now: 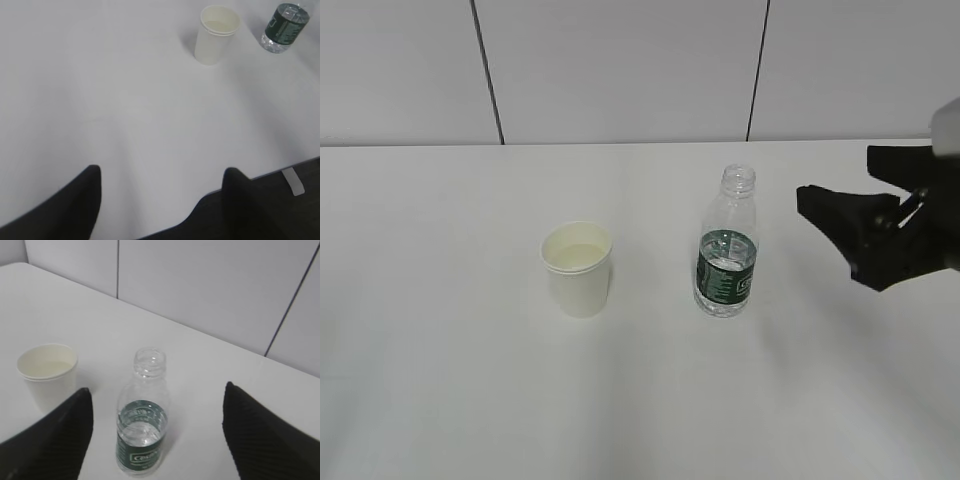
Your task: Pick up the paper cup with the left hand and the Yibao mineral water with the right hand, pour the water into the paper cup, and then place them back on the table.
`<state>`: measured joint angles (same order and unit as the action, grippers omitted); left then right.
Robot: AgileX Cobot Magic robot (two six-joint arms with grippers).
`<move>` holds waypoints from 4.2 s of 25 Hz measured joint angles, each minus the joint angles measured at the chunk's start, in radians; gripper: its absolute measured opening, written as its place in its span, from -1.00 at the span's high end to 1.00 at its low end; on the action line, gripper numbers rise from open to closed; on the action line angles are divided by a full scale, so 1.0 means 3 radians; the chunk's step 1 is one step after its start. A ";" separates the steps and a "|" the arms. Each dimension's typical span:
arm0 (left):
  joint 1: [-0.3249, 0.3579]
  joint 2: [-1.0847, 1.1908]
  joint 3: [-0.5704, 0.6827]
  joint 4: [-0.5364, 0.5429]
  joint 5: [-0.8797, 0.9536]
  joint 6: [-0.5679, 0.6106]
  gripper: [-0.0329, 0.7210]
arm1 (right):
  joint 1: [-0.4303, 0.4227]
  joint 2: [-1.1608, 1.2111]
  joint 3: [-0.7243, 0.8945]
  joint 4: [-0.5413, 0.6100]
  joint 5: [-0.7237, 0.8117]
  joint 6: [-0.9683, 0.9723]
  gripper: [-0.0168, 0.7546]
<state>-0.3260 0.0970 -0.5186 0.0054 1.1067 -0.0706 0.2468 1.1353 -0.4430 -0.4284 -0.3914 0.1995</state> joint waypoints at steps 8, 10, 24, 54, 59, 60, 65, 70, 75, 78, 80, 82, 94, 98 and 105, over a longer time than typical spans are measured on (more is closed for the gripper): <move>0.0000 0.0000 0.0000 0.0000 0.0000 -0.0007 -0.42 | 0.0000 -0.0415 -0.0537 -0.0109 0.1741 0.0077 -0.58; 0.0000 0.0000 0.0000 0.0000 0.0000 -0.0007 -0.42 | 0.0000 -0.0491 -0.0663 -0.0109 0.2198 0.0077 -0.58; 0.0000 -0.0003 0.0000 0.0006 0.0000 -0.0007 -0.42 | 0.0000 -0.0712 -0.1166 0.0462 0.4577 -0.0868 -0.58; 0.1190 -0.0003 0.0000 0.0007 0.0000 -0.0007 -0.30 | 0.0002 -0.3072 -0.0237 0.1159 0.4953 -0.1052 -0.58; 0.1197 -0.0003 0.0000 0.0003 0.0000 -0.0007 -0.30 | 0.0002 -0.3520 -0.0178 0.1173 0.5065 -0.1029 -0.58; 0.1201 -0.0003 0.0000 -0.0018 0.0000 -0.0007 -0.30 | 0.0002 -0.3607 -0.0178 0.1173 0.5070 -0.1029 -0.58; 0.1203 -0.0006 0.0000 -0.0018 0.0001 -0.0007 -0.30 | 0.0002 -0.3839 -0.0178 0.1167 0.5099 -0.0971 -0.58; 0.1203 -0.0187 0.0000 -0.0018 0.0001 -0.0007 -0.30 | 0.0008 -0.3839 -0.0178 0.1154 0.5099 -0.0948 -0.58; 0.1203 -0.0378 0.0000 -0.0018 0.0005 -0.0007 -0.30 | 0.0015 -0.3839 -0.0178 0.1151 0.5099 -0.0940 -0.58; 0.1203 -0.0382 0.0000 -0.0037 0.0005 -0.0007 -0.30 | 0.0015 -0.3839 -0.0178 0.1151 0.5099 -0.0939 -0.58; 0.1203 -0.0382 0.0000 -0.0037 0.0005 -0.0007 -0.30 | 0.0015 -0.3839 -0.0178 0.1151 0.5099 -0.0939 -0.58; 0.1203 -0.0385 0.0000 -0.0037 0.0005 -0.0007 -0.30 | 0.0015 -0.3839 -0.0178 0.1151 0.5099 -0.0933 -0.58; 0.1203 -0.0385 0.0000 -0.0066 0.0005 -0.0007 -0.30 | -0.0468 -0.3839 -0.0178 0.1151 0.5099 -0.0933 -0.58; 0.1203 -0.0385 0.0000 -0.0070 0.0005 -0.0007 -0.30 | -0.0720 -0.3839 -0.0178 0.1151 0.5099 -0.0933 -0.58; 0.1203 -0.0385 0.0000 -0.0074 0.0005 -0.0007 -0.30 | -0.0780 -0.3839 -0.0178 0.1151 0.5099 -0.0933 -0.58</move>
<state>0.0349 -0.0185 -0.5186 -0.0167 1.1082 -0.0727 0.0128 -0.0164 -0.4963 -0.0830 1.1382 -0.0804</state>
